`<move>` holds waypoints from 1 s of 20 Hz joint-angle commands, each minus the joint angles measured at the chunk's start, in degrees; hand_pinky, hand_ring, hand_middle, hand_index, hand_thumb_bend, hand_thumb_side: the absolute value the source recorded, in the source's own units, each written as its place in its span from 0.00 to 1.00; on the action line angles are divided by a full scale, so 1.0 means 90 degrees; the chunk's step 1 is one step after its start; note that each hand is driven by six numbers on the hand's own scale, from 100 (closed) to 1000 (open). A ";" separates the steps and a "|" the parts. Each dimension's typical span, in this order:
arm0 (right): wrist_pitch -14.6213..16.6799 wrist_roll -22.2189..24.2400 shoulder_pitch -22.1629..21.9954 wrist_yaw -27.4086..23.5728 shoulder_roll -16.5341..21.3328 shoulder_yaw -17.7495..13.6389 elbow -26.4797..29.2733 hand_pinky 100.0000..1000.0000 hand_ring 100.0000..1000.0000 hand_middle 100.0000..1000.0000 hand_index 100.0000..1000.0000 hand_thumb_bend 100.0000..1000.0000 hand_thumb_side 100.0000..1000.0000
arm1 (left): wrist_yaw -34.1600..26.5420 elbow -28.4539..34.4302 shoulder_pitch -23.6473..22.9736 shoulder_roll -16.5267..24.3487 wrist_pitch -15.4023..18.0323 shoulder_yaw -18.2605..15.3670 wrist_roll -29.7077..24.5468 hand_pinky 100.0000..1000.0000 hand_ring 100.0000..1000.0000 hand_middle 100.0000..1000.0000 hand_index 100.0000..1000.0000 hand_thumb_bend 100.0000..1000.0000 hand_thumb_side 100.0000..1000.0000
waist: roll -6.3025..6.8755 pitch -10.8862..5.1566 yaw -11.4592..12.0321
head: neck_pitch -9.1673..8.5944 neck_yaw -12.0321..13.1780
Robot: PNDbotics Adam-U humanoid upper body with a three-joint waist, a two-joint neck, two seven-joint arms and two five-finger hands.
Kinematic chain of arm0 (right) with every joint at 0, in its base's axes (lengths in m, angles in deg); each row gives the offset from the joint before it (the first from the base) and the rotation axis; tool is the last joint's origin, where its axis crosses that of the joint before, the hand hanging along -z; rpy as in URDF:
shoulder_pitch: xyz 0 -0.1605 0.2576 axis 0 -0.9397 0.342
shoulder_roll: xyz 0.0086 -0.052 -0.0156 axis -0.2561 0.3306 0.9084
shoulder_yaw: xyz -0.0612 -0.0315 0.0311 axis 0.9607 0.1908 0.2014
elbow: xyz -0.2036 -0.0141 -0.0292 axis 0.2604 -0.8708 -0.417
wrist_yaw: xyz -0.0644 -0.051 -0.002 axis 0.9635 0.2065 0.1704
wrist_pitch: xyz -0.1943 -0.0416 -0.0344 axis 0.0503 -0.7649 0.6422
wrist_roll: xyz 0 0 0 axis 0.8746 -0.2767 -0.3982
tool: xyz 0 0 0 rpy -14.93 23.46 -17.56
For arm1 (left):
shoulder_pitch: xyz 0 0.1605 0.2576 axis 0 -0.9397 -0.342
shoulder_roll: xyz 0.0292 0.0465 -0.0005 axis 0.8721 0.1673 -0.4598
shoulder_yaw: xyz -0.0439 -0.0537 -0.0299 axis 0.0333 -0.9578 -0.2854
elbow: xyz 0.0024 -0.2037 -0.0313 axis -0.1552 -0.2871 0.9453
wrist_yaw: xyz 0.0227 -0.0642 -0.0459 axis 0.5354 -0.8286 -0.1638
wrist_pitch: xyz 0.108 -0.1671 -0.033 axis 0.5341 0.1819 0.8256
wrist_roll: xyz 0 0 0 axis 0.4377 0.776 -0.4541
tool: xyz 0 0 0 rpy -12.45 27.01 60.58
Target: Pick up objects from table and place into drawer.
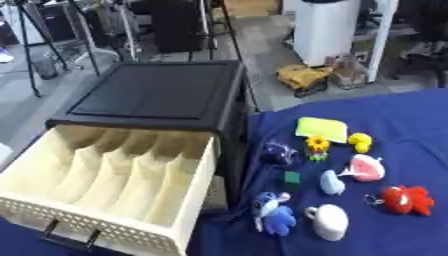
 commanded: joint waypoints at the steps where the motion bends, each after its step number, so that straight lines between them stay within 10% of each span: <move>1: 0.0081 -0.0080 0.0168 -0.0060 0.0098 -0.0013 0.0092 0.70 0.79 0.63 0.67 0.00 1.00 | -0.0742 0.0041 0.0184 -0.0081 0.0366 -0.0176 0.0343 0.70 0.81 0.74 0.98 0.48 1.00 | -0.0044 -0.0056 0.0007 | -0.0075 -0.0002; 10: 0.0429 -0.0434 0.0417 0.0031 0.0209 0.0017 0.0092 0.70 0.78 0.65 0.75 0.00 1.00 | -0.2699 0.0041 0.0430 -0.0952 0.0945 -0.0744 -0.0125 0.77 0.85 0.76 0.99 0.68 1.00 | -0.0171 0.0079 0.0036 | -0.0167 -0.0111; 20: 0.0521 -0.0749 0.0708 0.0420 0.0744 0.0050 0.0092 0.69 0.79 0.70 0.83 0.08 1.00 | -0.2385 0.0041 -0.0101 -0.1766 0.1028 -0.1078 -0.1243 0.84 0.89 0.77 1.00 0.69 1.00 | -0.0313 0.0246 0.0089 | 0.0281 0.0178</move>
